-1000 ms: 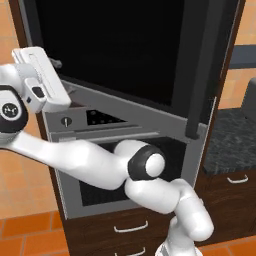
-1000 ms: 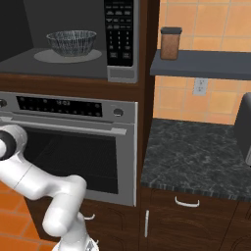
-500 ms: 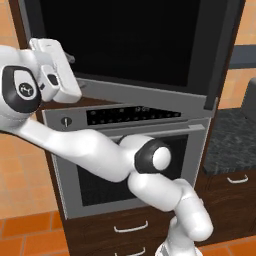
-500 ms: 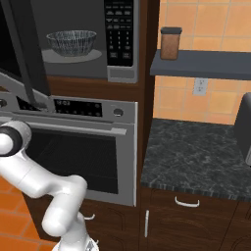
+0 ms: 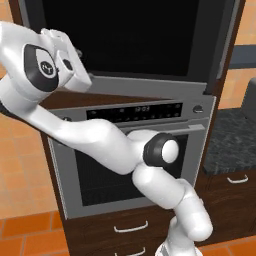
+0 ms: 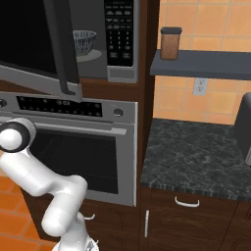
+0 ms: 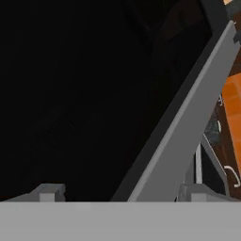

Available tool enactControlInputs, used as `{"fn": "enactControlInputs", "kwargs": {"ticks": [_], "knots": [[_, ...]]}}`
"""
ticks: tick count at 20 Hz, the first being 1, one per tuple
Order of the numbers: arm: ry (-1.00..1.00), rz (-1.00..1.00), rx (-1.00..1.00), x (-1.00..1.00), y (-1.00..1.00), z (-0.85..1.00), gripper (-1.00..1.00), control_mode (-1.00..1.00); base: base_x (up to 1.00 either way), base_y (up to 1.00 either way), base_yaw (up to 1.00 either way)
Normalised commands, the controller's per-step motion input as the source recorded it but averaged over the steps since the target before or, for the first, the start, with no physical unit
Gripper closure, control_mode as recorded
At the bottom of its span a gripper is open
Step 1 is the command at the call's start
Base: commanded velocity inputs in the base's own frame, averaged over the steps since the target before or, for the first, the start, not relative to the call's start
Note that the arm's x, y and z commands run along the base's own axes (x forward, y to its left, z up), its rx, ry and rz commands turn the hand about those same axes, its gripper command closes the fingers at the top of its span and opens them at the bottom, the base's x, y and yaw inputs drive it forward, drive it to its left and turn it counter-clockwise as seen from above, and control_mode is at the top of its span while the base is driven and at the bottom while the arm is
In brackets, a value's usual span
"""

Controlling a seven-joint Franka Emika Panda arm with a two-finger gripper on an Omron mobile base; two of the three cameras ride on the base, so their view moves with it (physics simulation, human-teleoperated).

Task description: Open the microwave, place the bowl with waffle inside the microwave, then close the microwave door and turn it on.

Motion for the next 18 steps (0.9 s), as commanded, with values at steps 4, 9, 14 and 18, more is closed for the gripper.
{"fn": "enactControlInputs", "kwargs": {"ticks": [4, 9, 14, 18], "knots": [[0.0, 0.18, 0.0, 0.1, -0.34, 0.03, -1.0, -1.0, 0.0, 0.0, 0.0], [0.0, 0.17, 0.0, 0.21, -0.33, 0.06, -1.0, -1.0, 0.0, 0.0, 0.0], [0.0, 0.14, 0.0, 0.19, -0.27, 0.05, -1.0, -1.0, 0.0, 0.0, 0.0], [0.0, 0.16, 0.0, 0.27, -0.27, 0.0, -1.0, -1.0, 0.0, 0.0, 0.0]]}}
